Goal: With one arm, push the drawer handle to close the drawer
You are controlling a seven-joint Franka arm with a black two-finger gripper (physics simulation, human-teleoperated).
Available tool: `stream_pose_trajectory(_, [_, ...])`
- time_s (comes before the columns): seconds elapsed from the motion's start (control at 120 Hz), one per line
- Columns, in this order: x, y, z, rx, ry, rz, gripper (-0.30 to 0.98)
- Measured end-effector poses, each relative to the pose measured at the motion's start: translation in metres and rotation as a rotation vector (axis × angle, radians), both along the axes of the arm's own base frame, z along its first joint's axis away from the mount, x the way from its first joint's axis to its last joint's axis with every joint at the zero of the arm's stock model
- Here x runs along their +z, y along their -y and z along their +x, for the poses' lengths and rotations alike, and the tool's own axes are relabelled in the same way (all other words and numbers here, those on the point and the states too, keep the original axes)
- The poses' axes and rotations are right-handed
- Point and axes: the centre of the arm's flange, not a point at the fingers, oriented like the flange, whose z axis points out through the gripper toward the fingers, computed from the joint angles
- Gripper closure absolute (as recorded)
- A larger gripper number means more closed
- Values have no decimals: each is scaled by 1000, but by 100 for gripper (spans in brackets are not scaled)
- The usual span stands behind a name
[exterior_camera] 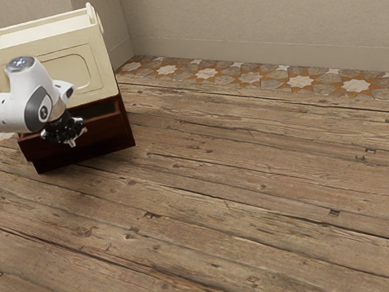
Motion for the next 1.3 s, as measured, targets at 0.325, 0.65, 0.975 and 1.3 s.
stream_pose_trajectory(0.325, [2,-22,33,-36,1,7,79])
stream_pose_trajectory(0.65, [10,-45,53,-62,7,31,79])
stream_pose_trajectory(0.975, [11,-47,60,-94,12,39,79])
stream_pose_trajectory(1.3, [52,115,-80,-156,57,-209,78])
